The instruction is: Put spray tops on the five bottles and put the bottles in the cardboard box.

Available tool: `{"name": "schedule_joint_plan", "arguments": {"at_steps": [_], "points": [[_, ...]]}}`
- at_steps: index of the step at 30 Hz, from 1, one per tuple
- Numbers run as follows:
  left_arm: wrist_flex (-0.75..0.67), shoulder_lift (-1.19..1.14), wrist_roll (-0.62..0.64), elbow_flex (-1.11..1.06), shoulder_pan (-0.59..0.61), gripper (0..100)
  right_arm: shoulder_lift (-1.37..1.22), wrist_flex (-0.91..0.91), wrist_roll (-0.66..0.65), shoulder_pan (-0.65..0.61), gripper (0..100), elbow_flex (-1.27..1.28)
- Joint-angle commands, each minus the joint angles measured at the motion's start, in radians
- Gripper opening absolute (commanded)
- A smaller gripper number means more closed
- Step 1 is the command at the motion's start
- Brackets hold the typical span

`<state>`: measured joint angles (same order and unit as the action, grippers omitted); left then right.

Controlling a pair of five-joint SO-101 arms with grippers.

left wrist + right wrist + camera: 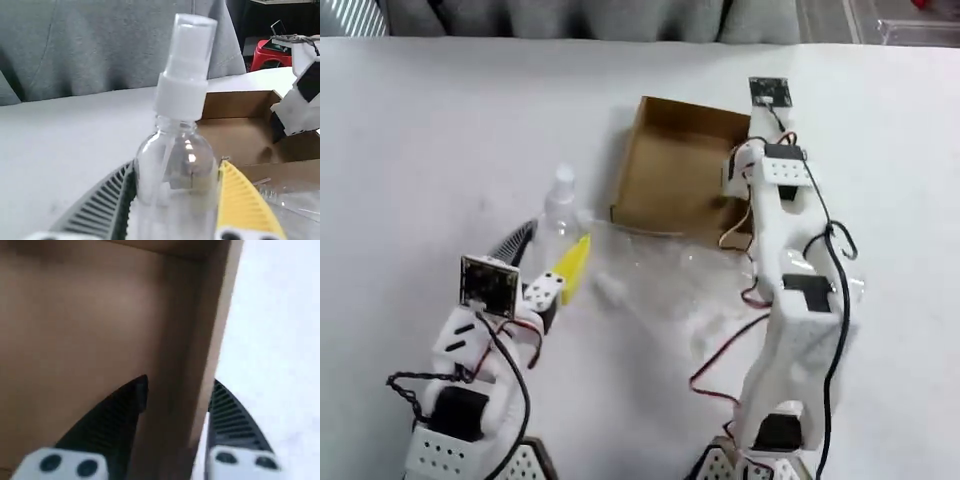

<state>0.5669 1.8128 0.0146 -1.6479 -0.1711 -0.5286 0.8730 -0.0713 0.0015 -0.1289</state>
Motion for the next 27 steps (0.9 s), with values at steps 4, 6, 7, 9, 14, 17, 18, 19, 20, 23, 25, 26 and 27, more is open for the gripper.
{"name": "schedule_joint_plan", "arguments": {"at_steps": [4, 6, 7, 9, 14, 17, 18, 19, 20, 23, 25, 26, 27], "points": [[-0.037, 0.008, -0.011, 0.011, 0.054, 17, -0.062, 0.005, -0.229, -0.077, 4.0, -0.106], [-0.037, 0.008, -0.011, 0.011, 0.053, 17, -0.062, 0.007, -0.269, -0.094, 1.2, -0.104], [-0.037, 0.008, -0.011, 0.011, 0.053, 17, -0.062, 0.007, -0.276, -0.096, 1.5, -0.104], [-0.037, 0.008, -0.011, 0.009, 0.054, 17, -0.058, 0.008, -0.29, -0.099, 1.6, -0.095], [-0.037, 0.008, -0.011, 0.009, 0.054, 17, -0.013, -0.001, -0.41, -0.122, 1.5, 0.0], [-0.037, 0.008, -0.011, 0.009, 0.054, 17, 0.027, 0.008, -0.287, -0.122, 1.5, 0.028], [-0.037, 0.008, -0.011, 0.009, 0.054, 17, 0.042, 0.008, -0.275, -0.122, 1.5, 0.048], [-0.037, 0.008, -0.011, 0.009, 0.054, 17, 0.061, 0.008, -0.272, -0.125, 1.5, 0.075], [-0.037, 0.008, -0.011, 0.009, 0.054, 17, 0.082, 0.002, -0.264, -0.128, 1.5, 0.104], [-0.037, 0.008, -0.011, 0.009, 0.054, 17, 0.143, -0.001, -0.186, -0.13, 1.5, 0.176], [-0.037, 0.008, -0.011, 0.009, 0.054, 17, 0.182, -0.001, -0.118, -0.131, 1.5, 0.212], [-0.037, 0.008, -0.011, 0.009, 0.054, 17, 0.197, -0.001, -0.089, -0.131, 1.5, 0.221], [-0.037, 0.008, -0.011, 0.009, 0.054, 17, 0.209, -0.001, -0.066, -0.131, 1.5, 0.224]]}}
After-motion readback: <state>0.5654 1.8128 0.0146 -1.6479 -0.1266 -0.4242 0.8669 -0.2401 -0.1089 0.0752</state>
